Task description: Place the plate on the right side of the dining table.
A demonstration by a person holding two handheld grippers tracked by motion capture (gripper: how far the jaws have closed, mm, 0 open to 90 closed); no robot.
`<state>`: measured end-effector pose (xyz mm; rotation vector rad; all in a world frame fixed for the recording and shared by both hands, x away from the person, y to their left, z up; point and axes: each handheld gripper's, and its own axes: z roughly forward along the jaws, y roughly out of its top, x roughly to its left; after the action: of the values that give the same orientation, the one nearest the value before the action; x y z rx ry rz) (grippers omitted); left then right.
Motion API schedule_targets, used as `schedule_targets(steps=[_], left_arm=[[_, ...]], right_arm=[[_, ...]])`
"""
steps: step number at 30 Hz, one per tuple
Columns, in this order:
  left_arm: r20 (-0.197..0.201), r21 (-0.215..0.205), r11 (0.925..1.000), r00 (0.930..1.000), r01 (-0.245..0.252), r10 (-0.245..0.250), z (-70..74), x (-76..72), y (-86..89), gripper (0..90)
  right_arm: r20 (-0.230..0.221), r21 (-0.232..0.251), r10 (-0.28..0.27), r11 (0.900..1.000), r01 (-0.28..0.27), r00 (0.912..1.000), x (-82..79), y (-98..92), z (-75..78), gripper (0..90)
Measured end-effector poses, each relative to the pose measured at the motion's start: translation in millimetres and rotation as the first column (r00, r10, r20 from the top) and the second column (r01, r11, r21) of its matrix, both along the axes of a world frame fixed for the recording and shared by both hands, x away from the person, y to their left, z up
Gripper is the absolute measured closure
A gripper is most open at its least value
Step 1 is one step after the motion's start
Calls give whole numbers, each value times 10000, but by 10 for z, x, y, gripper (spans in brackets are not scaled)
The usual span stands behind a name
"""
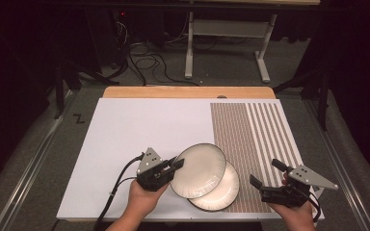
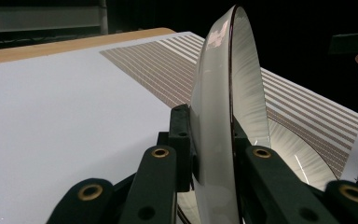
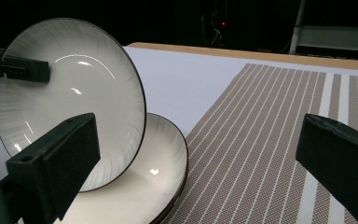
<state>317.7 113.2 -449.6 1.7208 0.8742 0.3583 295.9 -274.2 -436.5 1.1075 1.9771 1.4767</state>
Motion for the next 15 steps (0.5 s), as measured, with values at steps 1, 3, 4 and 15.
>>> schedule_targets(steps=[1,3,4,15], left_arm=[[0,0,10000,10000,0,0,0,0,0,799],[-2,11,10000,10000,26,-26,1,3,1,800],[-5,5,10000,10000,54,-54,-1,7,3,800],[-101,-154,9998,9999,103,-104,-20,20,35,799]], right_arm=[[0,0,0,10000,0,10000,0,0,0,3],[-78,-98,159,9998,-160,9998,13,56,-13,3],[-32,-193,342,9992,-343,9994,35,128,-27,3],[-661,-685,1041,9917,-1086,9924,197,542,-106,4]])
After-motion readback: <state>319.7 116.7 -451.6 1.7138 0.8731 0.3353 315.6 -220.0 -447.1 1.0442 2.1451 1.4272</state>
